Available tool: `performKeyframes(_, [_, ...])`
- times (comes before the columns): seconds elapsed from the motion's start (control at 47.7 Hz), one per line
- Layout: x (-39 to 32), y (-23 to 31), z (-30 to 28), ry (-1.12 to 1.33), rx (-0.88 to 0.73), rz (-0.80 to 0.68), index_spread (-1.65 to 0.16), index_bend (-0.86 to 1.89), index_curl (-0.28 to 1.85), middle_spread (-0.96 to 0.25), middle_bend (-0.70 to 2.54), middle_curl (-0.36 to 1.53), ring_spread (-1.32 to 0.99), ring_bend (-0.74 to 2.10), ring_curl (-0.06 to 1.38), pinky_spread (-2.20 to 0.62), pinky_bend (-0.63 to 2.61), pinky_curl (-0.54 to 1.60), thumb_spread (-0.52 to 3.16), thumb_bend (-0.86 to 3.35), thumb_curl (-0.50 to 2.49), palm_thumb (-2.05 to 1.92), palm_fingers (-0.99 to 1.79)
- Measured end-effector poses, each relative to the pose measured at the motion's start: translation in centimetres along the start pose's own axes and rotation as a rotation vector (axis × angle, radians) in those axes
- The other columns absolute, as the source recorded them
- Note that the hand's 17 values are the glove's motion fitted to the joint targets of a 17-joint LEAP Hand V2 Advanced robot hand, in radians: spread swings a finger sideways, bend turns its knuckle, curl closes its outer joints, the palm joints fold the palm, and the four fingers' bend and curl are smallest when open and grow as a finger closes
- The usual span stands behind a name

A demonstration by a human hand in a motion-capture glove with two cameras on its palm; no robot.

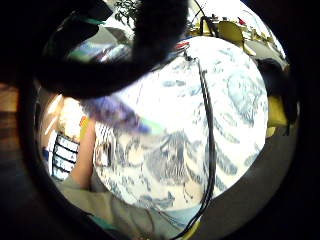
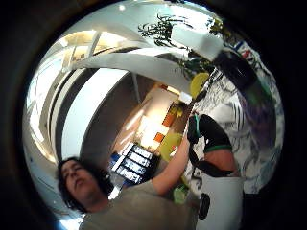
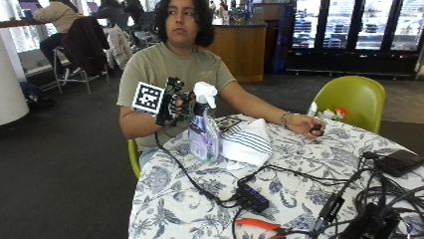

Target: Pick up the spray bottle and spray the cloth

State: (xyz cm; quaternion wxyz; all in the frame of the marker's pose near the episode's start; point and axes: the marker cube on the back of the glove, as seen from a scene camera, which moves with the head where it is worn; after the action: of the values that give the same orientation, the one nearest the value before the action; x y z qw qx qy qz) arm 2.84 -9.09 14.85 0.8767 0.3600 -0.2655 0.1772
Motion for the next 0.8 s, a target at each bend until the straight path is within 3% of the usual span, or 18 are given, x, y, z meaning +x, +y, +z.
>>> performKeyframes(0.105, [0.2,-2.2,1.0,-0.004,0.009,0.066,-0.24,0.09,0.23,0.09,0.21,0.36,0.01,0.44,0.34,0.21,0.42,0.35,1.09,-0.02,0.48,0.81,0.36])
performKeyframes(0.231, [1.0,-5.2,2.1,-0.051,0.136,0.118,-0.22,0.08,0.21,0.09,0.2,0.36,0.0,0.49,0.35,0.18,0.44,0.35,1.06,-0.02,0.49,0.82,0.37])
performKeyframes(0.503, [1.8,-7.0,3.6,-0.026,0.055,0.26,-0.2,0.06,0.16,0.07,0.19,0.36,-0.04,0.62,0.38,0.11,0.49,0.37,0.99,-0.03,0.49,0.83,0.46])
performKeyframes(0.566, [2.1,-7.2,3.8,-0.023,0.004,0.238,-0.19,0.06,0.16,0.06,0.18,0.36,-0.04,0.65,0.39,0.09,0.5,0.37,0.98,-0.03,0.49,0.82,0.48])
performKeyframes(0.692, [2.9,-9.7,5.2,-0.007,0.123,0.217,-0.19,0.08,0.15,0.05,0.18,0.35,-0.05,0.68,0.4,0.08,0.51,0.37,0.97,-0.03,0.49,0.82,0.49])
performKeyframes(0.754, [3.5,-10.1,5.6,-0.014,0.074,0.135,-0.2,0.11,0.16,0.05,0.18,0.35,-0.06,0.68,0.39,0.08,0.5,0.37,0.96,-0.03,0.49,0.81,0.51])
performKeyframes(0.796, [3.5,-10.3,5.8,-0.024,0.03,0.165,-0.21,0.18,0.19,0.04,0.21,0.36,-0.06,0.64,0.38,0.07,0.46,0.36,0.96,-0.03,0.49,0.81,0.58])
